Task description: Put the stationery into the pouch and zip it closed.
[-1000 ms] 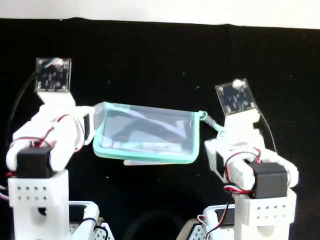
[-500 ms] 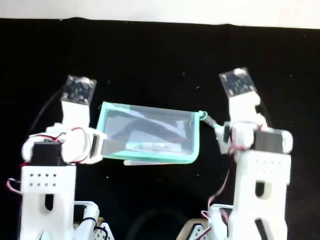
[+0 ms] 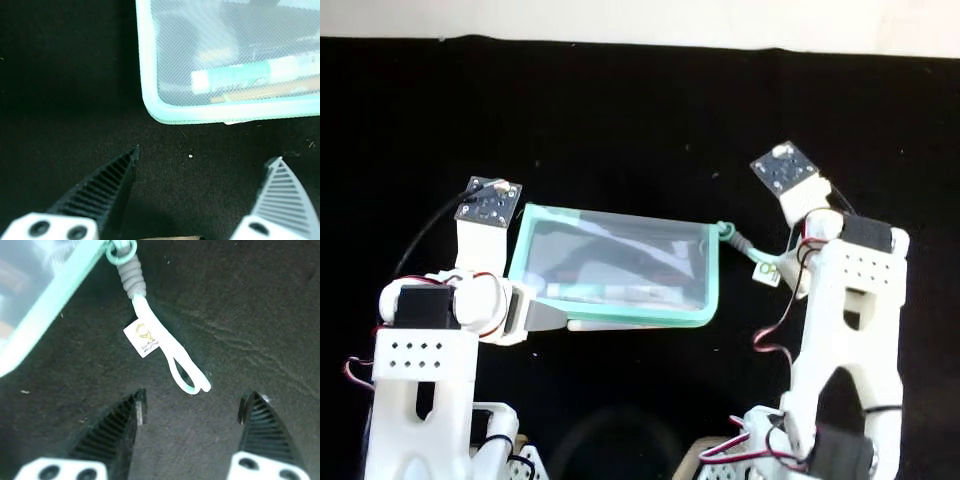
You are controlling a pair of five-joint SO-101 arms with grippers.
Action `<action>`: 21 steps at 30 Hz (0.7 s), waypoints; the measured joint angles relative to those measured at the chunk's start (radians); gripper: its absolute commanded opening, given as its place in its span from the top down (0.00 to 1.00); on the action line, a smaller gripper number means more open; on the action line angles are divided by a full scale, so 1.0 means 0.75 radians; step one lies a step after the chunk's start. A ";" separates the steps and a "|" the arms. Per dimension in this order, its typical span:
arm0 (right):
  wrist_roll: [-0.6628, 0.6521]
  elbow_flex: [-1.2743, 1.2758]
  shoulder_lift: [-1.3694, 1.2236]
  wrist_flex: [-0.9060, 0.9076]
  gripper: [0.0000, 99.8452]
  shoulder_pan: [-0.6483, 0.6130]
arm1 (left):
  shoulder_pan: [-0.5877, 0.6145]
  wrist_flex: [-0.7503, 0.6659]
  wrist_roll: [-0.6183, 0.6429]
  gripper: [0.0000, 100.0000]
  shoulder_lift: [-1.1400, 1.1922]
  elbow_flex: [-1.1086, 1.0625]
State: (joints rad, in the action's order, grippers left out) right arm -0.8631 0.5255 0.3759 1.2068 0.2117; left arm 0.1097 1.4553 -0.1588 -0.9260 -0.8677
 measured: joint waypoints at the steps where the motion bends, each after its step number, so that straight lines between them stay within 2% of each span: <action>1: -0.023 0.000 -0.025 -0.010 0.71 0.004 | 0.000 0.000 0.000 0.62 0.000 0.000; 11: -0.207 0.000 -0.348 -0.192 0.71 0.020 | 0.000 0.008 0.000 0.63 0.000 0.000; 21: -0.248 0.000 -0.550 -0.378 0.72 0.023 | 0.000 0.008 0.000 0.63 0.000 0.000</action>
State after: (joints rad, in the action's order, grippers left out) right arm -1.0487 0.5255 -0.0368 0.9229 0.2286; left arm 0.1097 1.4615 -0.1588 -0.9260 -0.8677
